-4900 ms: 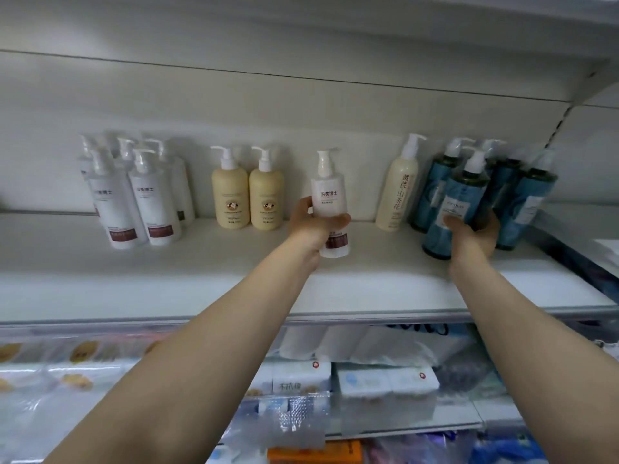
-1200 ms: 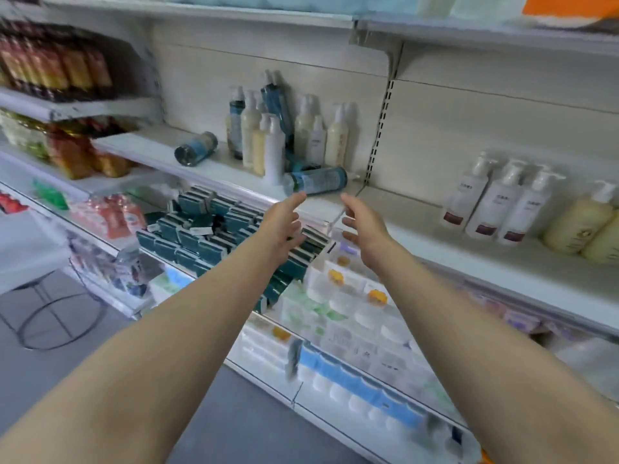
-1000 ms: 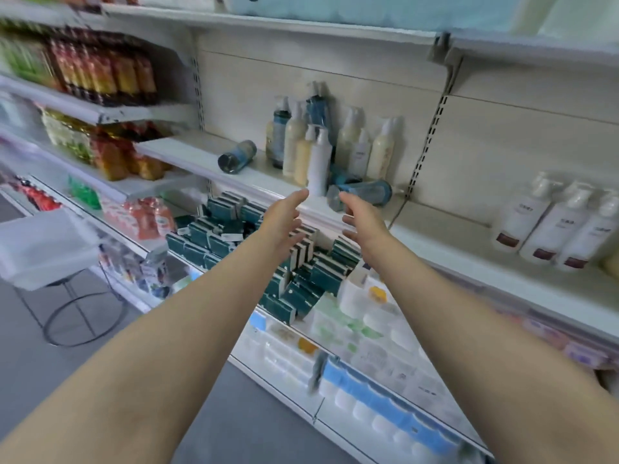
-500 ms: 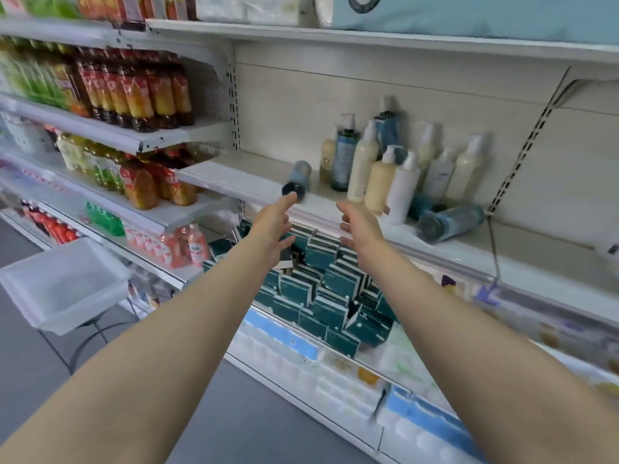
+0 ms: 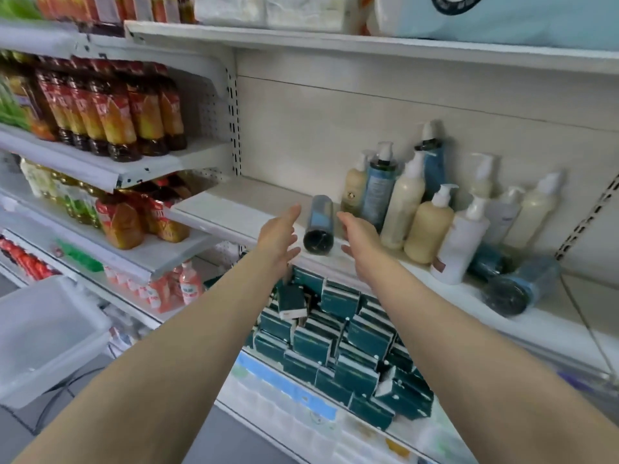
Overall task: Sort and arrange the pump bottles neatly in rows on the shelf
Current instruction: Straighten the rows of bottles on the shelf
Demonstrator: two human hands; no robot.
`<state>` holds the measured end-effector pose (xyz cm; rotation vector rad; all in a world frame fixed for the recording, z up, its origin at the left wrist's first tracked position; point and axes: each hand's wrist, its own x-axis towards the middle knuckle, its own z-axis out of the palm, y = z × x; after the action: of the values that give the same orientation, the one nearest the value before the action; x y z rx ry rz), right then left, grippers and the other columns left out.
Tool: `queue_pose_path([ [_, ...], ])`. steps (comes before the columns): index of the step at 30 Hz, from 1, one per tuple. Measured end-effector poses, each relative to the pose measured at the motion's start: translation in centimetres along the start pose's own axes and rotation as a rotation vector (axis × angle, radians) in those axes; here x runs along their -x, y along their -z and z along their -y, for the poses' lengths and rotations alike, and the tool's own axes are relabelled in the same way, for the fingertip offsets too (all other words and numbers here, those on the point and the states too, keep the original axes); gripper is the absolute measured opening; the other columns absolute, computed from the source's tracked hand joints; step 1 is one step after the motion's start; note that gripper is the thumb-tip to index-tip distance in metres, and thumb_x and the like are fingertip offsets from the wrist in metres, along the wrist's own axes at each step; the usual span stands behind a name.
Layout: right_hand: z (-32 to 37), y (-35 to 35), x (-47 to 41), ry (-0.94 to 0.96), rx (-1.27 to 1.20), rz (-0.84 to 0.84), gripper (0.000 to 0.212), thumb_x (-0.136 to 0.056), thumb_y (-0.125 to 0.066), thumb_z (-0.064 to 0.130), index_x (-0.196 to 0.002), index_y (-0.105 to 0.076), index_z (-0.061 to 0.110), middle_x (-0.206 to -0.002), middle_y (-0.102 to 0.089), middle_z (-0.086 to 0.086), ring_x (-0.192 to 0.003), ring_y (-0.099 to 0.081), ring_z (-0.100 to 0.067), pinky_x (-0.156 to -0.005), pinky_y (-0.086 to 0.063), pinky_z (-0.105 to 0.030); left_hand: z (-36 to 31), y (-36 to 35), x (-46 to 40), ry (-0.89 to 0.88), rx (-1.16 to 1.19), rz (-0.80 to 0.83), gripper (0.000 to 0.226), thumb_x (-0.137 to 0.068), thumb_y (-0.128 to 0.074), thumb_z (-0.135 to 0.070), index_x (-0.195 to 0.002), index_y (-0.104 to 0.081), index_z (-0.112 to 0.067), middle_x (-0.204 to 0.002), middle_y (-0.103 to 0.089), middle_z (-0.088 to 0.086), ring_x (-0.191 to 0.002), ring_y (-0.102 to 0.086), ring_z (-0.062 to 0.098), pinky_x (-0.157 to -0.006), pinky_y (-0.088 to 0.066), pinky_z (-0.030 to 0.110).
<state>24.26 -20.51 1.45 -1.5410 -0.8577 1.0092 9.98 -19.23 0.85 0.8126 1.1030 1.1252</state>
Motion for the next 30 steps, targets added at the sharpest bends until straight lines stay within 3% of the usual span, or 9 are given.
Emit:
queue_pose_path([
  [2, 0.4, -1.2, -2.1, -0.036, 0.014, -0.015, 0.038, -0.099, -0.057, 0.038, -0.129, -0.056, 0.015, -0.113, -0.058, 0.001, -0.101, -0.053, -0.018, -0.102, -0.046, -0.039, -0.7, 0.0, -2.2, 0.015, -0.016, 0.012, 0.066, -0.093, -0.064, -0.045, -0.146, -0.043, -0.011, -0.146, -0.046, 0.012, -0.127, -0.049, 0.025, -0.106, -0.046, 0.043],
  [8, 1.2, -3.8, -7.2, -0.102, 0.007, -0.07, 0.045, -0.093, -0.064, 0.044, -0.129, -0.057, 0.018, -0.119, -0.06, -0.001, -0.098, -0.057, -0.019, -0.087, -0.044, -0.035, -1.9, -0.6, -8.2, 0.061, -0.063, 0.037, 0.067, -0.096, -0.058, -0.05, -0.147, -0.04, -0.011, -0.149, -0.044, 0.01, -0.131, -0.046, 0.025, -0.108, -0.043, 0.04],
  [13, -0.4, -5.2, -9.5, -0.159, -0.026, -0.125, 0.06, -0.084, -0.066, 0.051, -0.132, -0.057, 0.016, -0.115, -0.069, -0.008, -0.098, -0.069, -0.027, -0.094, -0.056, -0.043, -2.1, -1.2, -11.2, 0.114, -0.094, 0.114, 0.062, -0.099, -0.052, -0.051, -0.145, -0.041, -0.012, -0.145, -0.046, 0.011, -0.13, -0.047, 0.026, -0.111, -0.041, 0.045],
  [16, -0.2, -6.1, -10.3, -0.176, -0.117, -0.17, 0.06, -0.081, -0.07, 0.046, -0.131, -0.057, 0.016, -0.112, -0.07, -0.01, -0.093, -0.072, -0.029, -0.088, -0.06, -0.045, -2.4, -1.5, -12.5, 0.146, -0.103, 0.201, 0.04, -0.101, -0.049, -0.048, -0.12, -0.051, -0.013, -0.107, -0.06, 0.007, -0.094, -0.06, 0.019, -0.1, -0.051, 0.042],
  [18, 0.0, -6.6, -10.7, -0.19, -0.125, -0.221, 0.056, -0.081, -0.073, 0.043, -0.126, -0.059, 0.014, -0.11, -0.071, -0.011, -0.091, -0.073, -0.03, -0.086, -0.061, -0.045, -2.2, -1.6, -13.2, 0.172, -0.116, 0.26, 0.037, -0.101, -0.05, -0.046, -0.11, -0.054, -0.01, -0.097, -0.064, 0.008, -0.083, -0.063, 0.019, -0.089, -0.055, 0.04],
  [21, 0.4, -7.1, -10.9, -0.23, -0.169, -0.305, 0.059, -0.073, -0.078, 0.04, -0.121, -0.062, 0.009, -0.104, -0.074, -0.013, -0.088, -0.074, -0.032, -0.085, -0.061, -0.047, -2.1, -1.2, -14.5, 0.197, -0.151, 0.335, 0.038, -0.1, -0.054, -0.043, -0.114, -0.057, -0.008, -0.103, -0.069, 0.012, -0.084, -0.066, 0.021, -0.075, -0.057, 0.035],
  [25, 0.3, -8.8, -9.6, -0.186, -0.269, -0.404, 0.035, -0.085, -0.075, 0.021, -0.114, -0.063, 0.005, -0.104, -0.073, -0.016, -0.094, -0.072, -0.034, -0.086, -0.06, -0.051, -2.5, -0.3, -15.9, 0.222, -0.115, 0.399, 0.048, -0.091, -0.069, -0.04, -0.119, -0.057, -0.003, -0.107, -0.07, 0.018, -0.092, -0.071, 0.032, -0.08, -0.061, 0.047],
  [27, 0.0, -9.7, -8.7, -0.115, -0.287, -0.429, 0.02, -0.091, -0.069, 0.009, -0.111, -0.066, 0.007, -0.104, -0.072, -0.014, -0.094, -0.071, -0.029, -0.083, -0.061, -0.043, -2.6, 0.4, -16.3, 0.24, -0.097, 0.44, 0.044, -0.087, -0.075, -0.031, -0.116, -0.058, -0.001, -0.106, -0.07, 0.021, -0.09, -0.072, 0.035, -0.075, -0.061, 0.051],
  [30, -0.5, -10.4, -7.6, -0.016, -0.218, -0.434, 0.025, -0.092, -0.068, 0.004, -0.116, -0.066, 0.011, -0.115, -0.071, -0.011, -0.1, -0.069, -0.022, -0.085, -0.058, -0.032, -2.8, 1.4, -17.1, 0.28, -0.098, 0.48, 0.027, -0.087, -0.073, -0.014, -0.108, -0.062, -0.002, -0.102, -0.071, 0.022, -0.089, -0.072, 0.036, -0.072, -0.061, 0.051],
])
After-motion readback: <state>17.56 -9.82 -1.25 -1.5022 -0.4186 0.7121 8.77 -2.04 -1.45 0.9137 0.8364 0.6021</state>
